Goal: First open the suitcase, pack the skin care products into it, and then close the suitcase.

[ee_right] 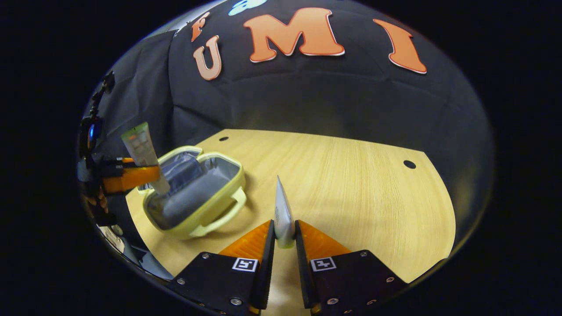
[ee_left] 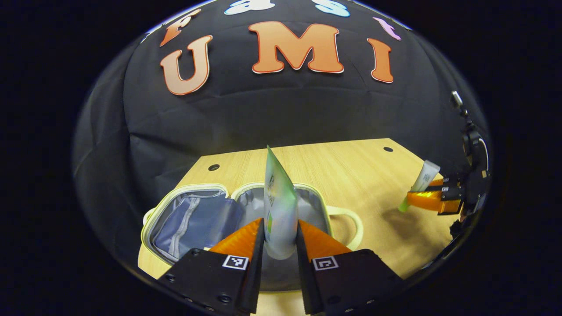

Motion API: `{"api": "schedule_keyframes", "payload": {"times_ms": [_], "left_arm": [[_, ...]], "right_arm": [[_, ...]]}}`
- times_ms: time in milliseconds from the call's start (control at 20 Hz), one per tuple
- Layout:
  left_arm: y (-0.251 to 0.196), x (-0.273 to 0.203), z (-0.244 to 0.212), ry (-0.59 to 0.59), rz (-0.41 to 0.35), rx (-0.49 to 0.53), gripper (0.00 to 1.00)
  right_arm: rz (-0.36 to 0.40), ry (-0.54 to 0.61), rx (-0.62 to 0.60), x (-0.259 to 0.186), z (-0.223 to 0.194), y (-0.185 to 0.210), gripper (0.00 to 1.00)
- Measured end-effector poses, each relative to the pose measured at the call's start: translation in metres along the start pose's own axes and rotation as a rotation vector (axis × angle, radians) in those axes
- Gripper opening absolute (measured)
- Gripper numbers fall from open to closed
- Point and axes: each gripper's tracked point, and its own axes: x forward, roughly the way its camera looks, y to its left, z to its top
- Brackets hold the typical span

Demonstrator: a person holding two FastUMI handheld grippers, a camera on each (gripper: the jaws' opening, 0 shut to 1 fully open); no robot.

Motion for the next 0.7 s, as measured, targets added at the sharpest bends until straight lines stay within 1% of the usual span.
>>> {"api": "schedule_keyframes", "payload": {"times_ms": [200, 250, 350, 550, 600, 650, 700], "left_arm": [[0.024, 0.008, -0.011, 0.040, -0.078, 0.029, 0.39], [0.029, 0.012, -0.014, 0.048, -0.096, 0.036, 0.40], [0.037, 0.020, -0.023, 0.080, -0.131, 0.047, 0.38], [0.045, 0.038, -0.054, 0.189, -0.208, 0.065, 0.39], [0.045, 0.042, -0.060, 0.216, -0.232, 0.071, 0.39], [0.043, 0.046, -0.070, 0.258, -0.255, 0.073, 0.39], [0.041, 0.049, -0.077, 0.291, -0.274, 0.069, 0.39]], "right_arm": [[-0.005, -0.053, 0.014, -0.012, 0.027, 0.047, 0.30], [-0.006, -0.057, 0.012, -0.013, 0.030, 0.059, 0.30], [-0.004, -0.059, 0.006, -0.012, 0.034, 0.084, 0.30], [-0.003, -0.037, 0.014, 0.003, 0.030, 0.125, 0.30], [0.004, -0.028, 0.022, 0.007, 0.029, 0.135, 0.25], [0.005, -0.020, 0.026, 0.013, 0.026, 0.145, 0.30], [0.006, -0.007, 0.026, 0.018, 0.023, 0.152, 0.30]]}}
